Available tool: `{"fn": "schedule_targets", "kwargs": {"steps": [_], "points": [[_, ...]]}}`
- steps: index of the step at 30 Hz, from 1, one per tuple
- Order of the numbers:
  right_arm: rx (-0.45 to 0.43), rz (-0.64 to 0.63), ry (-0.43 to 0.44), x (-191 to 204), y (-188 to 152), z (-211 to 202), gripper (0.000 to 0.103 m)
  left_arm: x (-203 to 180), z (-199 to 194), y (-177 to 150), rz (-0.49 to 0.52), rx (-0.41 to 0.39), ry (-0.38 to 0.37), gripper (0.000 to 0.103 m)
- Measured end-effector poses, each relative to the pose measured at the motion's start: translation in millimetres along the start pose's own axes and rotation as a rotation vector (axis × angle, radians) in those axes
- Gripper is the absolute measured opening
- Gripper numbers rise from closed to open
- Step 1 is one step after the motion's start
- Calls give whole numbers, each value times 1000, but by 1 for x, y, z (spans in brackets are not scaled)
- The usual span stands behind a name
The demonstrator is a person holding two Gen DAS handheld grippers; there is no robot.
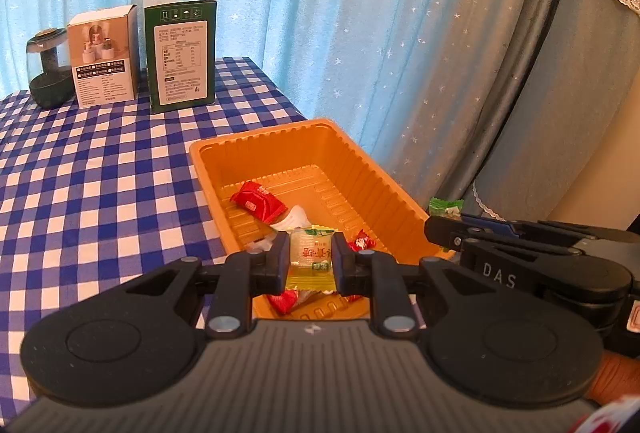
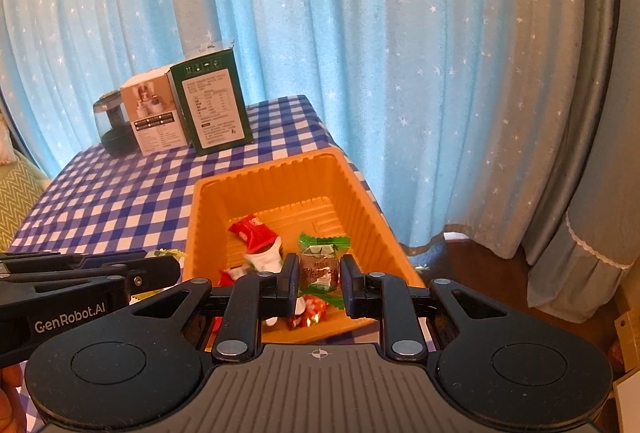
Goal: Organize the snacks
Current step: 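Lower both candies into the tray and open both grippers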
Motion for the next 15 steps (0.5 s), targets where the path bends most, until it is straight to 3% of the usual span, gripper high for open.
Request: {"fn": "schedule_targets", "kwargs": {"steps": [15], "points": [[38,-35,38,-5,25,51,22,14,50,27,-23,18,6,19]]}}
Point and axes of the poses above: each gripper's, at about its wrist camera, not at the fingertips, and z roughly the way its jaws point, x to its left, y to its top, the point moved 5 cm from there along z, roughly the way its jaws point, and after that the axes turned 1 degree about -z, right-handed, at the moved point
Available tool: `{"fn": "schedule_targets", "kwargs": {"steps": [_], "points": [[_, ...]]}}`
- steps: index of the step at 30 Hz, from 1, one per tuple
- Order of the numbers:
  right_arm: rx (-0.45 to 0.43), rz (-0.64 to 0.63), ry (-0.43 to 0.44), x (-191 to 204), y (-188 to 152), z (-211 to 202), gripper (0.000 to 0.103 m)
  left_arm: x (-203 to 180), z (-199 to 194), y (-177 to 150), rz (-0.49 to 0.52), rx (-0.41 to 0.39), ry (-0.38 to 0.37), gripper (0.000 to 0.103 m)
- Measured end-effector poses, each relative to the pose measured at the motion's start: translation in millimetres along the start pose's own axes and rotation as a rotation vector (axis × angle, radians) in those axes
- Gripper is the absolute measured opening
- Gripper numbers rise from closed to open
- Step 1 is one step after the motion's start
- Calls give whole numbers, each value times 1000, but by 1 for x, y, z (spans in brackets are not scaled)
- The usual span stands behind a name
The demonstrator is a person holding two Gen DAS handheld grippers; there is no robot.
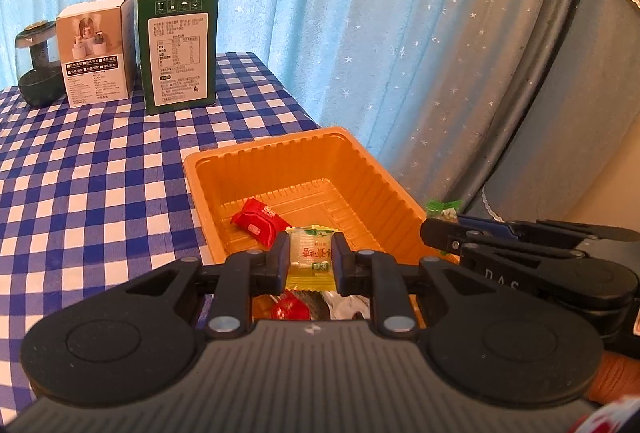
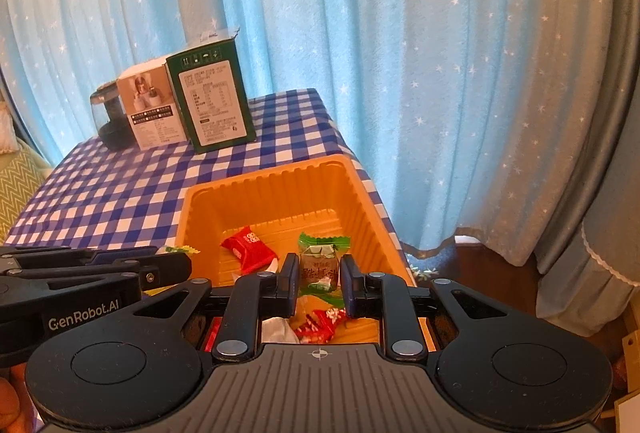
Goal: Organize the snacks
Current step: 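Lower both candies into the tray and open both grippers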
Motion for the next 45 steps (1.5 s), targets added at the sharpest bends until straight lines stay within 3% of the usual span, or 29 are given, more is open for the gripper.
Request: {"fn": "schedule_targets", "kwargs": {"steps": [15,26,28,29,45], "points": [[58,-38,26,-7,24,56,22,20,50,30,26,17,8,19],[67,-31,27,-8,29,68,22,28,66,38,51,31,19,20],[66,-29,26,-8,30,68,22,29,67,38,54,31,24,35],[66,-29,26,-8,30,68,22,31,66,39,48,28,26,37],[68,-34,36,-1,30,62,22,42,52,34,26,27,42,37]]}}
Point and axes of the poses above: each gripper's, at about its wrist camera, not at the fingertips, and z roughly the way its jaws point, x to its left, y to its top, the point moved 5 cm from there along z, roughly the way its jaws point, and after that the axes turned 1 degree about -z, right-handed, at the moved point
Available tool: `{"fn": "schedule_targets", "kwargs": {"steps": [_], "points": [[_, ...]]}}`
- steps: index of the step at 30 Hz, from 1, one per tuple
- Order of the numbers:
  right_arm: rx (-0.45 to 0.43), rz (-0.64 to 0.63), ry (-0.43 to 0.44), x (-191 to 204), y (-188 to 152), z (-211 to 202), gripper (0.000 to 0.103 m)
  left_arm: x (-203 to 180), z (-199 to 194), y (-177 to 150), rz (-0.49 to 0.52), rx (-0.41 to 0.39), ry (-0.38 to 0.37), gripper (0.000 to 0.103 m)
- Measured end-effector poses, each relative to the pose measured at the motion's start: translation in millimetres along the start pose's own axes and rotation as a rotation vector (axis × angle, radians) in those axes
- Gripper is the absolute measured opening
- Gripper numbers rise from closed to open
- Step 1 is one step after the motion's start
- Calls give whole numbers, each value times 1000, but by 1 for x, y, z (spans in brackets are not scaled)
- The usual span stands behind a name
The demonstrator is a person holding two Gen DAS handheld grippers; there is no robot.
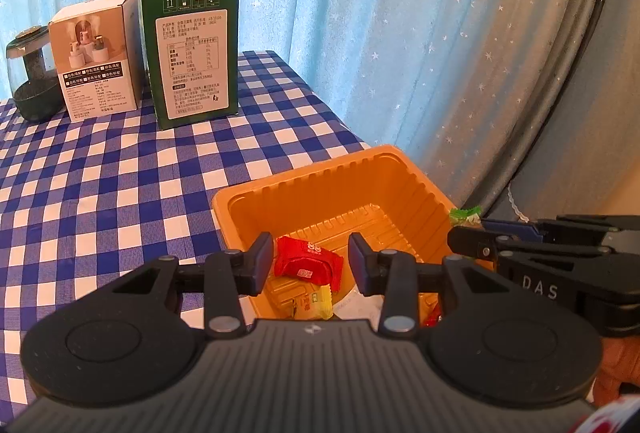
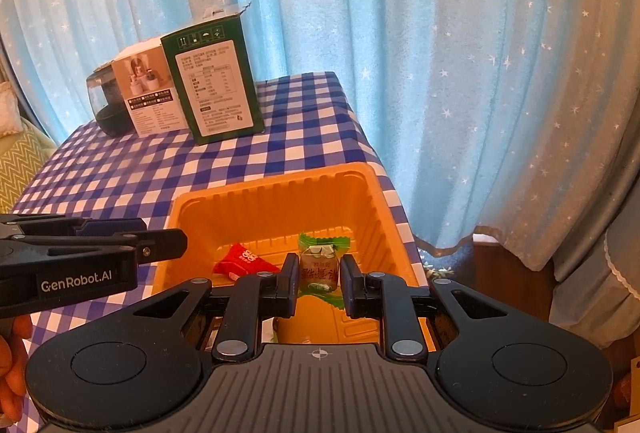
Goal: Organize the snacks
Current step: 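Lower both candies into the tray and open both grippers, then lift both open tools away from the orange tray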
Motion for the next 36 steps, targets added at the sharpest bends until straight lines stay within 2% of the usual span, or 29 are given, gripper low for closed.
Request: {"fn": "schedule_targets", "kwargs": {"steps": [11,15,20,26,28,30,31,32,33,35,36], "points": [[3,8,3,2,3,6,22,0,2,-2,3,4,4,37],[-10,53,40,0,7,8,22,2,2,-3,5,5,11,37],[-29,76,23,-7,10,4,22,5,1,-6,4,7,22,39],[-14,96,6,-14,3,-3,22,6,-5,-13,7,10,41,53],[-9,100,6,-15,-1,-7,23,7,-9,-16,7,8,50,68],[-3,101,10,-15,-3,-11,24,9,-14,-18,4,-2,63,76],[-2,102,11,-15,-5,-14,26,9,-17,-19,3,-3,64,79],[-2,105,11,-16,-7,-17,38,10,-19,-20,1,-3,67,80],[-6,111,12,-16,-9,-20,55,10,-22,-21,0,-5,71,85],[-19,126,14,-17,-12,-28,67,11,-29,-23,2,-18,84,91],[-19,129,15,-17,-13,-31,67,11,-33,-24,3,-22,89,94]]}}
Point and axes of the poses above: each gripper's, at about its wrist camera, not at the fingertips, and z roughly the way its jaws point, x to its left, y to its top, the point moved 5 cm from there along z, roughly the way its jaws point, and after that the axes turned 1 degree about -z, right-handed, at the moved point
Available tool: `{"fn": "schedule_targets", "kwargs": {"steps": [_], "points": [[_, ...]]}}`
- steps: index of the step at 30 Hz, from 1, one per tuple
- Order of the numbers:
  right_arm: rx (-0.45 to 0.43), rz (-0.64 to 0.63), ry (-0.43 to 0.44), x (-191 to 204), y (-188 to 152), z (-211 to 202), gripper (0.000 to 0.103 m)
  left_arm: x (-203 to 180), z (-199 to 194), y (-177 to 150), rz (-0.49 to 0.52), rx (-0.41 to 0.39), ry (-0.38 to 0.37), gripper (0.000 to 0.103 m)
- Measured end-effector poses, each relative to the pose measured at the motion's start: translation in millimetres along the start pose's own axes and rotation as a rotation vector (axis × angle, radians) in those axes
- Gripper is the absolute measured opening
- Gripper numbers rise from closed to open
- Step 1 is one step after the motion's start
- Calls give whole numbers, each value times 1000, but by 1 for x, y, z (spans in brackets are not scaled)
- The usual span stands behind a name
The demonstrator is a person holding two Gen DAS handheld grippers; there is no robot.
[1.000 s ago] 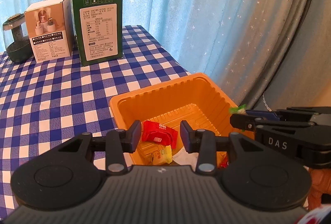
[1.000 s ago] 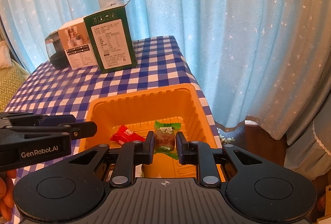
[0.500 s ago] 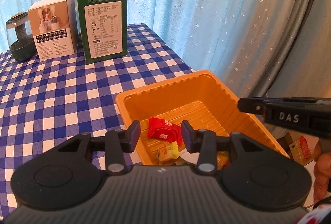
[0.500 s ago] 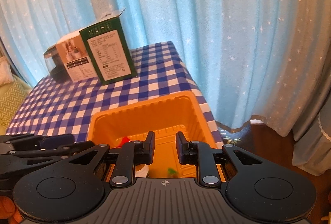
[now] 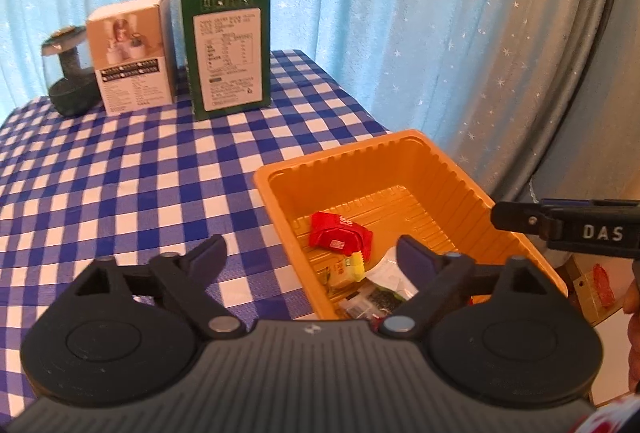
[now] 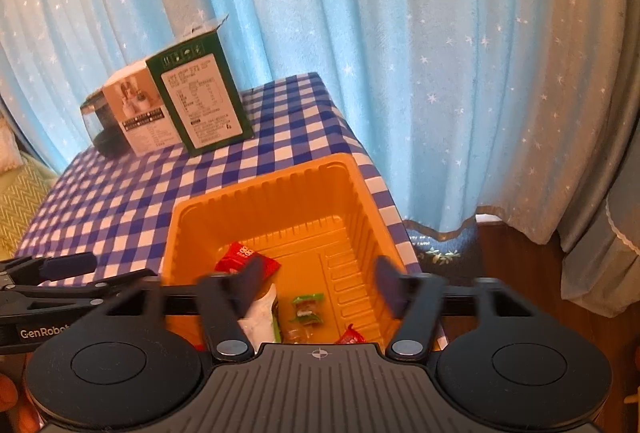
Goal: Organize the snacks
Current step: 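Lift both open tools away from the orange tray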
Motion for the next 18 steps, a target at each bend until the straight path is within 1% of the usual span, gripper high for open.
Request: {"fn": "schedule_targets", "kwargs": {"steps": [2,4,6,9,14,18], "points": [[9,3,-5,1,-3,-6,68,0,-7,-2,-1,-4,6,98],[15,5,-7,1,-5,-13,73,0,-14,-4,-6,-2,6,102],[7,8,-12,2,-7,-22,82,0,-22,-6,-14,-7,1,103],[4,17,-27,3,-11,-36,85,0,-34,-11,-17,-5,-2,103],[17,30,-30,8,-22,-60,87,3,-58,-20,-37,-23,0,103],[23,35,-27,14,-32,-78,88,8,-84,-32,-47,-44,19,103]]}}
Point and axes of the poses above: each gripper's, at about its wrist camera, not at the fingertips, and z roughly the way its jaws point, x to its left, y to its top, the point moved 5 cm from there along z, roughly the way its jaws point, and after that the axes turned 1 degree about -z, right-handed, at the moved point
